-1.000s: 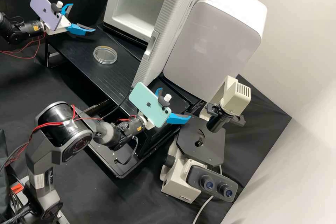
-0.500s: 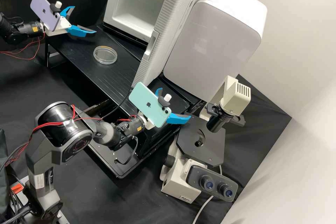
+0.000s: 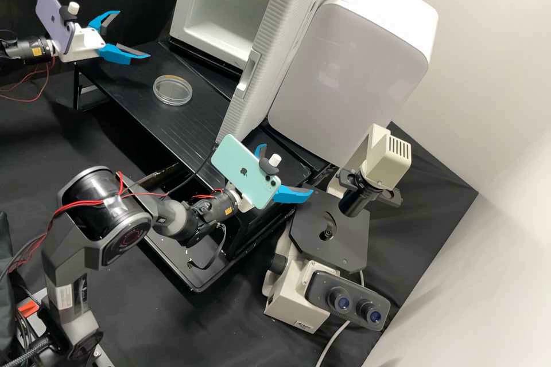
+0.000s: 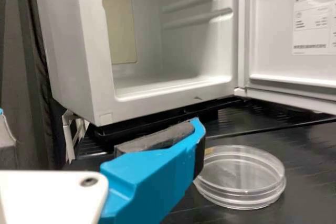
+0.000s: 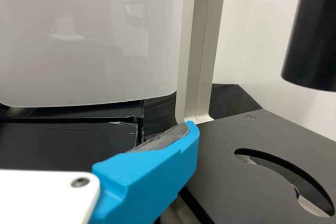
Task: Place the petri dish in the incubator
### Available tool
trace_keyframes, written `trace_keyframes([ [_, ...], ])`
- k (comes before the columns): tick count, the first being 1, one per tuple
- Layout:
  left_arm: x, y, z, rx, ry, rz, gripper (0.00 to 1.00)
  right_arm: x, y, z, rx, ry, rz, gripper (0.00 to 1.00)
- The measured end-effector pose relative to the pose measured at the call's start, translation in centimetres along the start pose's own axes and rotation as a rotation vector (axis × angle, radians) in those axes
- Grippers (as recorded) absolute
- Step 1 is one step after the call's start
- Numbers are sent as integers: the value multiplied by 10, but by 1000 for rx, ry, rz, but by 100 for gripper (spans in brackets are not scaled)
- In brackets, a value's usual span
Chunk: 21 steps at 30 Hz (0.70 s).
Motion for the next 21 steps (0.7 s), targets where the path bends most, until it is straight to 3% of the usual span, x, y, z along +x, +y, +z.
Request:
trace_keyframes([
  [4,-3,-6,14,7,-53,-22,100,0,0,0,0,0,0,100],
  [7,-5,-11,24,45,-92,-41,100,0,0,0,0,0,0,100],
  [14,-10,-19,39,68,-149,-68,100,0,0,0,0,0,0,100],
  [19,-10,-21,42,66,-160,-79,100,0,0,0,0,0,0,100],
  [21,-10,-23,42,45,-166,-88,100,0,0,0,0,0,0,100],
])
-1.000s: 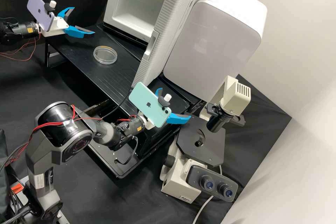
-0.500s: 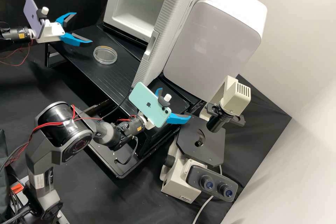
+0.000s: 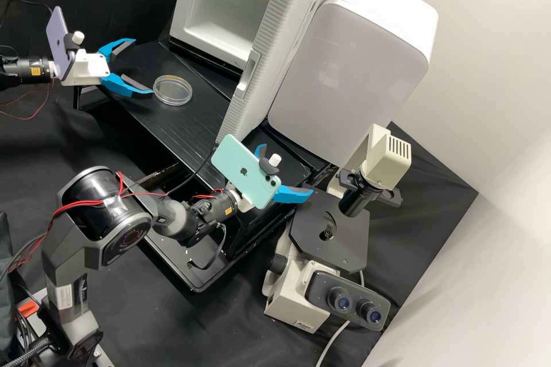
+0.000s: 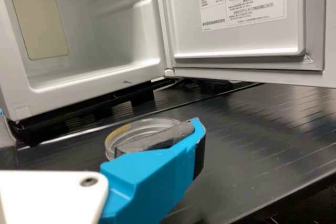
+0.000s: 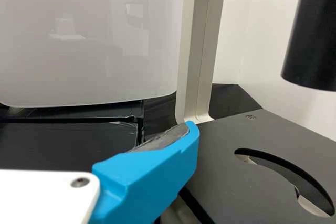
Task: Place the petri dish in the incubator
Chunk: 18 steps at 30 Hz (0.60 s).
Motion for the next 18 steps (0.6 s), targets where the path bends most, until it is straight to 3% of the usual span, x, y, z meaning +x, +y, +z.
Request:
trace_keyframes([
  [6,8,-11,4,-94,-81,-71,100,0,0,0,0,0,0,100],
  [12,20,-18,2,-228,-147,-142,100,0,0,0,0,0,0,100],
  [18,26,-16,-1,-302,-175,-156,100,0,0,0,0,0,0,100],
])
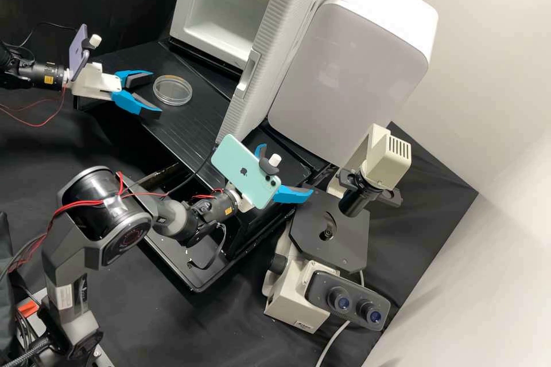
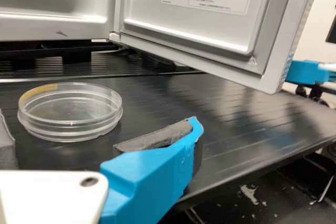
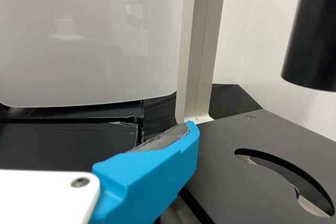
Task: Place the petri dish in the incubator
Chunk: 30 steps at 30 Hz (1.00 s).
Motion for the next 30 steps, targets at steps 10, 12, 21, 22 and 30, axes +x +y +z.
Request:
trace_keyframes([
  [10,0,2,-4,-6,13,10,100,0,0,0,0,0,0,100],
  [12,0,2,-5,-8,16,7,100,0,0,0,0,0,0,100],
  [21,13,8,-10,94,78,-16,100,0,0,0,0,0,0,100],
  [22,15,9,-10,110,88,-20,100,0,0,0,0,0,0,100],
  [30,27,10,-15,139,111,-32,100,0,0,0,0,0,0,100],
])
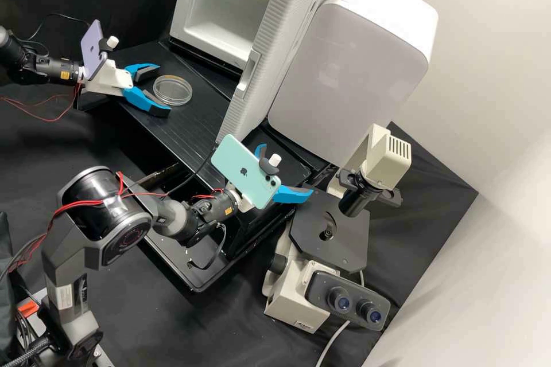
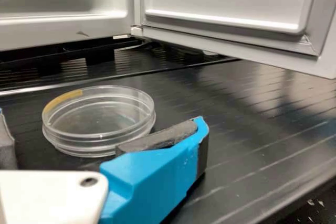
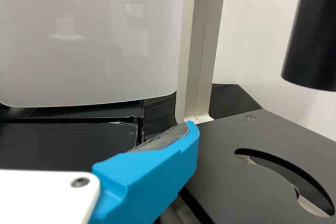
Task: Place the petri dish in the incubator
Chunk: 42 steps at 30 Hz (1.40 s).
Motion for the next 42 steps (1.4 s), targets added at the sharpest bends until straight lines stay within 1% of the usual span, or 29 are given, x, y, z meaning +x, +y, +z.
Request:
trace_keyframes([
  [5,5,1,-2,-2,-2,-1,100,0,0,0,0,0,0,100],
  [8,9,0,-1,-29,-17,-12,100,0,0,0,0,0,0,100],
  [9,10,1,-1,-30,-19,-12,100,0,0,0,0,0,0,100],
  [31,19,2,-5,-26,-15,-17,100,0,0,0,0,0,0,100],
  [38,20,4,-5,-15,-6,-13,100,0,0,0,0,0,0,100],
  [39,20,4,-5,-14,-7,-13,0,0,0,0,0,0,0,100],
  [42,21,3,-5,-8,-5,-12,0,0,0,0,0,0,0,100],
])
